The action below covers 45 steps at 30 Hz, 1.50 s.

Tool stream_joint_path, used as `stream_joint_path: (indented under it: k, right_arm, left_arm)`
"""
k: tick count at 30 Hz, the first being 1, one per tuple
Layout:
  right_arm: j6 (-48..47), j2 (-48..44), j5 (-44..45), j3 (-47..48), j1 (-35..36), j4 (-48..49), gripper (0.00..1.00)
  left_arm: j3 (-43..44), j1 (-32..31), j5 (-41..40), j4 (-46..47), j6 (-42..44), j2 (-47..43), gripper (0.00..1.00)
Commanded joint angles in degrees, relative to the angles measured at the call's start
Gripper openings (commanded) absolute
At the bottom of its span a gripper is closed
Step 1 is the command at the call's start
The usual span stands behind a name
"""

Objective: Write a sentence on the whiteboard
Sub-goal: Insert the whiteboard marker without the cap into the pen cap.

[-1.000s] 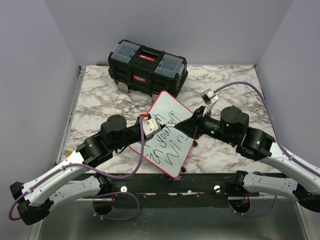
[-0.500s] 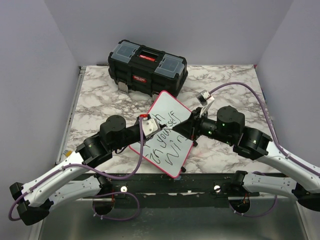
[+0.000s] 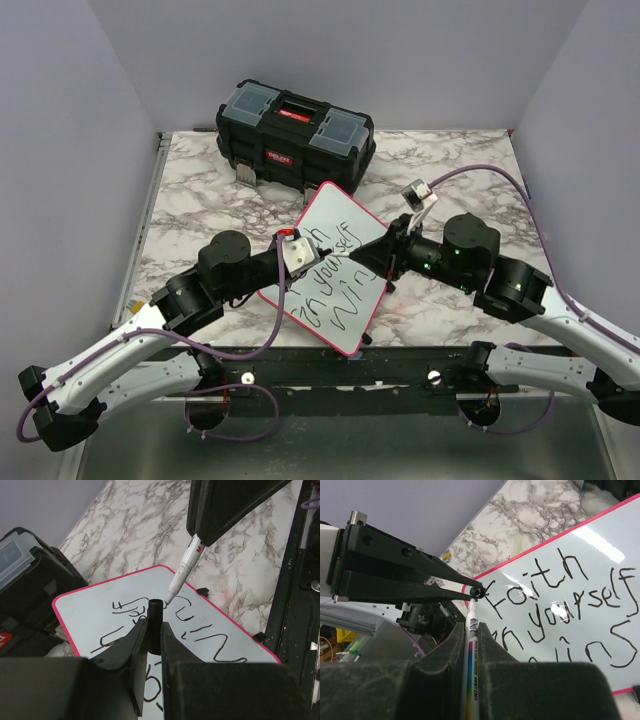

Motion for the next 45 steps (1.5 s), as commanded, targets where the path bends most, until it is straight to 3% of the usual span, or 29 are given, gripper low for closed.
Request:
stream_joint_path:
  k: [1,45]
  right_arm:
    - [-0.06,-2.18,3.85,1.38,0.1,0.2,0.01]
    - [1.35,-0.06,0.79,-0.63,0.08,2.31,0.01]
  left_arm:
    - [-0.62,0.1,1.44,1.0,0.19,-0.72,0.0]
    - [-0.94,0.1,1.65,1.77,-0.27,-1.07,0.0]
